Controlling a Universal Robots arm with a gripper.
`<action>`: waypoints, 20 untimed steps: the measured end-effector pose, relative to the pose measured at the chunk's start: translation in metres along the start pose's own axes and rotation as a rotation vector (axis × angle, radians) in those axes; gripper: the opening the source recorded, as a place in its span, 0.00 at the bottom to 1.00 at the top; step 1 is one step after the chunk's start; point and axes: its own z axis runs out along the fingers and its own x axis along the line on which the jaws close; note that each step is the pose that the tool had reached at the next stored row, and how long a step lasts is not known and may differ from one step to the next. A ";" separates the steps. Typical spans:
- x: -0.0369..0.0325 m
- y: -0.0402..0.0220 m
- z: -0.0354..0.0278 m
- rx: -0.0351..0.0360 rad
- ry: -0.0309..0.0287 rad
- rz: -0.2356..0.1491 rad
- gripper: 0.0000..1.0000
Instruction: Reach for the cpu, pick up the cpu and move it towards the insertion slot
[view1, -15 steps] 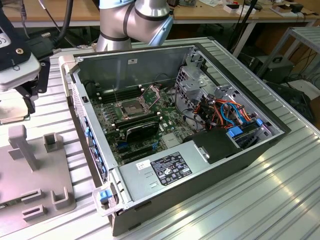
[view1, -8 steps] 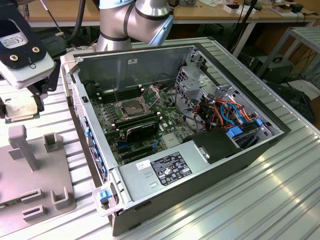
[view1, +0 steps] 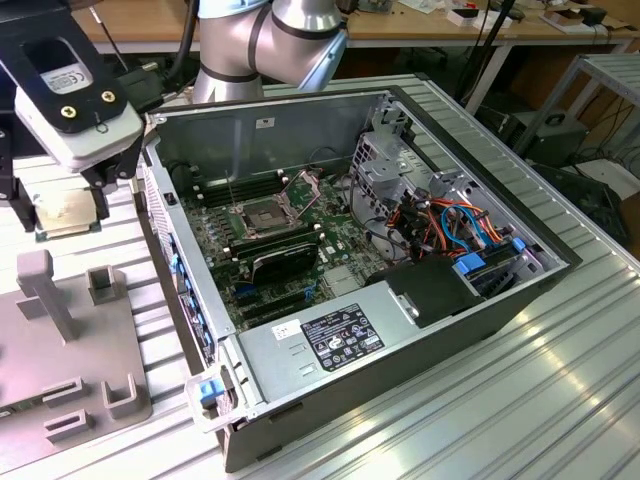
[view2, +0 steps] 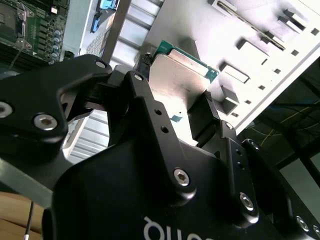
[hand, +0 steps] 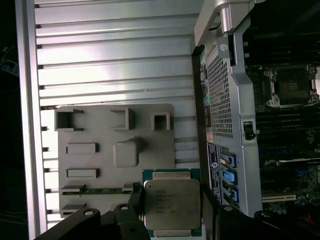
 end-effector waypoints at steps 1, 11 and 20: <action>-0.0026 0.0002 0.0000 0.0000 0.0000 0.000 0.55; -0.0074 0.0005 0.0000 0.0000 0.0000 0.000 0.55; -0.0250 0.0017 0.0001 0.0001 0.0001 0.000 0.55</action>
